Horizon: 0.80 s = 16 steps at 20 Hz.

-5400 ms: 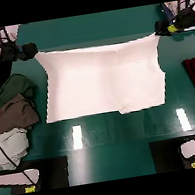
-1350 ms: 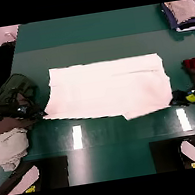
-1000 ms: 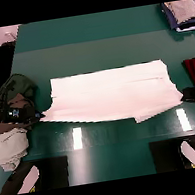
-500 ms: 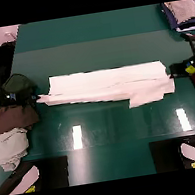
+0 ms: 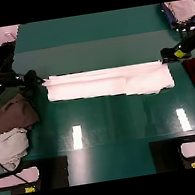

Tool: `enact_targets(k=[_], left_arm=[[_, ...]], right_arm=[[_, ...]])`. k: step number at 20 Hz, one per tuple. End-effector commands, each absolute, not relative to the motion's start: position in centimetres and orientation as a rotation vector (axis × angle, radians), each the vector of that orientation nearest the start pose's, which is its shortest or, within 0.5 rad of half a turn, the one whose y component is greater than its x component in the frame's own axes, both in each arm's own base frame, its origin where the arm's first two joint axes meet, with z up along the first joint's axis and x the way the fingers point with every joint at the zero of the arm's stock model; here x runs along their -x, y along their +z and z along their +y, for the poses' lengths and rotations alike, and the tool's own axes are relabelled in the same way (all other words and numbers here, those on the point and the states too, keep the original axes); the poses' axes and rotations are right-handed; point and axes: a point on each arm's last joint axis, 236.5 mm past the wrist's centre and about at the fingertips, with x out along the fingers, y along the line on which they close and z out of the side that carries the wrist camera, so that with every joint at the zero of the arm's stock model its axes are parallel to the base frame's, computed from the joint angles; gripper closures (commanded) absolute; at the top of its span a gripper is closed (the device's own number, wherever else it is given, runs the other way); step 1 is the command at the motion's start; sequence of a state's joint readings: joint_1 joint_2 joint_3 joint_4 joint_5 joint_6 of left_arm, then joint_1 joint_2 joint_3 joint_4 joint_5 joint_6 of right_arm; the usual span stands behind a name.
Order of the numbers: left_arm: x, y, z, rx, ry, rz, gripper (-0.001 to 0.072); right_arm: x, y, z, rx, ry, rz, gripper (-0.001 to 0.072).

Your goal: Fold the shirts.

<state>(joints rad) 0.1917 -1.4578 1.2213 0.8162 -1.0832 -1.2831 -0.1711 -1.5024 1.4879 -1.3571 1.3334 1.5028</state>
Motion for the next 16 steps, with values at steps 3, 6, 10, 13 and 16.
enact_targets(k=[3, 6, 10, 13, 16], left_arm=[[-50.2, 1.6, -5.0, 0.680, -0.219, 0.995, 0.0053], [-48.8, 2.2, -6.0, 0.673, -0.281, 1.063, 0.0053], [-44.8, 1.9, -8.2, 0.623, -0.422, 1.218, 0.0640], [-42.3, 1.7, -10.9, 0.560, -0.520, 1.305, 0.0686], [-40.8, 1.3, -15.0, 0.470, -0.598, 1.348, 0.0686]], right_arm=[[-49.8, 2.6, 0.1, -0.490, 0.129, 1.149, 0.0232], [-49.1, 3.1, -0.7, -0.551, 0.172, 1.156, 0.0232], [-43.5, 1.7, -3.7, -0.544, 0.213, 1.291, 0.0232], [-40.4, 0.0, -6.4, -0.607, 0.177, 1.337, 0.0050], [-38.1, -2.5, -8.3, -0.679, 0.150, 1.372, 0.0051]])
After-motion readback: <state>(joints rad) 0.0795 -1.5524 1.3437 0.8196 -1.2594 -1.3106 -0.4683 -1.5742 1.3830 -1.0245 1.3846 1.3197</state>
